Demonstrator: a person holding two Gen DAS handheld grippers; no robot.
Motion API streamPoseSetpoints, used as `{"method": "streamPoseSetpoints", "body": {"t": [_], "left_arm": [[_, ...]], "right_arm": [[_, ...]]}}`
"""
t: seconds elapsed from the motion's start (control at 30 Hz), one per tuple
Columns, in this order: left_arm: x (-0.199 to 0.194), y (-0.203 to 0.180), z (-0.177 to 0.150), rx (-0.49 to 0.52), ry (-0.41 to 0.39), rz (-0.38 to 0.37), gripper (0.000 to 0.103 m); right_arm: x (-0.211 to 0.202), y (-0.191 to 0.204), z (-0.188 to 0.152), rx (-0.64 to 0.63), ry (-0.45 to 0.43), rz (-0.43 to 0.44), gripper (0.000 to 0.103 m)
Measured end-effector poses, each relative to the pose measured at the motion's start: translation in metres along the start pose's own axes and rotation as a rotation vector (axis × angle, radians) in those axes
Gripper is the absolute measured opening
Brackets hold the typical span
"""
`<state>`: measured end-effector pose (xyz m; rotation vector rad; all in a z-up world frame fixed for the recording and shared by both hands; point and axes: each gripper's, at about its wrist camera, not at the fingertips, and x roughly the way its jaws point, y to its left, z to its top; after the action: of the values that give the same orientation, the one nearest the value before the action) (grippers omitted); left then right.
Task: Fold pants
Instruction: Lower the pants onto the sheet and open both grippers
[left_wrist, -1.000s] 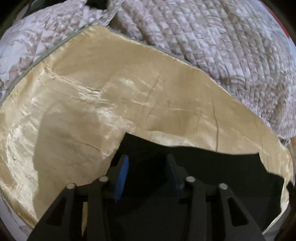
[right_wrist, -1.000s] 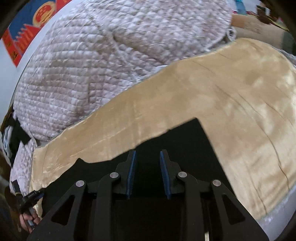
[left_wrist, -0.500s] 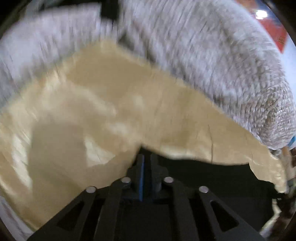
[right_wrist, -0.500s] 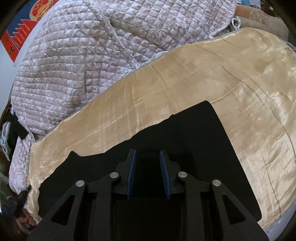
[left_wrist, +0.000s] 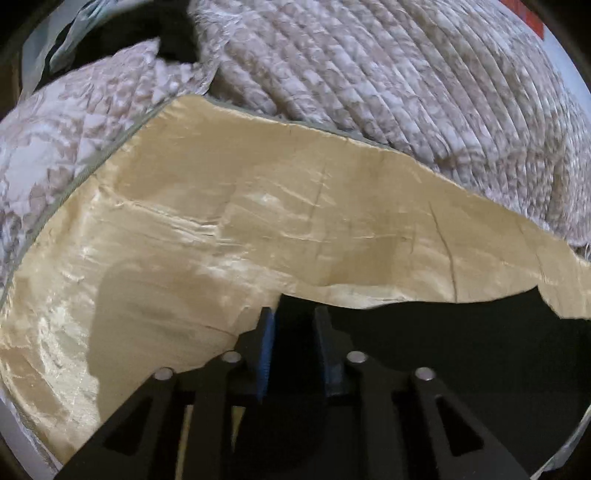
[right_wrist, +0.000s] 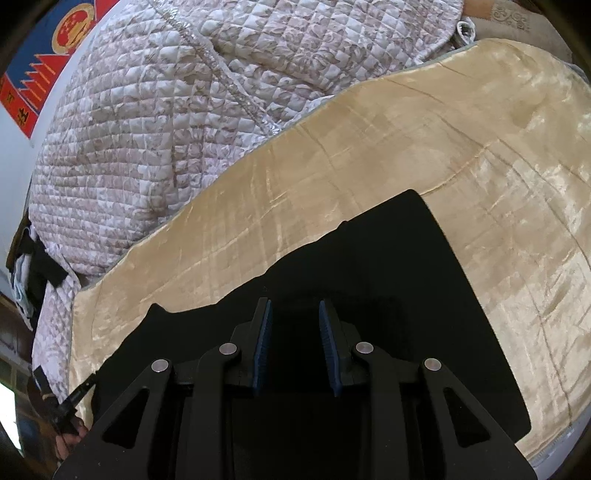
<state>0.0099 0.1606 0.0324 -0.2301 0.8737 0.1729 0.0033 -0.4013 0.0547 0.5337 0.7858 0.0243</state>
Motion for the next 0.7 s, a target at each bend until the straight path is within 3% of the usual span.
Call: {"method": "streamPoseSetpoints", "body": {"t": [0.03,0.1,0.13,0.2,0.23,0.27,0.37,0.47,0.5,0.57,0.67,0.7], "left_arm": [[0.004,0.003,0.0,-0.014,0.033,-0.03,0.052],[0.012,0.002,-0.005,-0.015,0.075,-0.063,0.053],[0.012,-0.004,-0.006,0.019,0.069,-0.041,0.053],[0.009,-0.014,-0.007,0.066,0.048,-0.018,0.041],[0.005,-0.016,-0.007,0.077,0.036,-0.021,0.022],[0.003,-0.018,-0.007,0.09,0.027,-0.015,0.011],[-0.011,-0.023,-0.011,0.119,-0.02,-0.026,0.009],[-0.047,-0.031,-0.017,0.174,-0.159,-0.079,0.009],[-0.057,-0.035,-0.019,0.201,-0.198,-0.068,0.009],[-0.063,-0.036,-0.021,0.235,-0.238,0.026,0.018],[-0.038,-0.015,-0.017,0.147,-0.152,0.244,0.019],[-0.034,-0.003,-0.014,0.079,-0.126,0.243,0.019]], "right_arm": [[0.0,0.0,0.0,0.002,-0.001,0.0,0.026],[0.0,0.0,0.0,0.002,0.0,0.0,0.026],[0.0,0.0,0.0,0.001,0.0,0.0,0.026],[0.0,0.0,0.0,-0.002,0.004,0.004,0.026],[0.0,0.001,0.0,-0.005,0.005,0.005,0.026],[0.0,0.002,-0.001,-0.008,0.007,0.006,0.026],[0.002,0.003,-0.002,-0.011,0.014,0.01,0.026],[0.002,0.002,-0.003,0.003,0.017,0.017,0.026],[0.001,0.001,-0.003,0.004,0.015,0.015,0.026],[0.001,0.002,-0.003,0.002,0.012,0.012,0.026],[0.001,0.001,-0.003,-0.001,0.016,0.01,0.026],[0.001,0.002,-0.003,-0.005,0.016,0.007,0.026]]}}
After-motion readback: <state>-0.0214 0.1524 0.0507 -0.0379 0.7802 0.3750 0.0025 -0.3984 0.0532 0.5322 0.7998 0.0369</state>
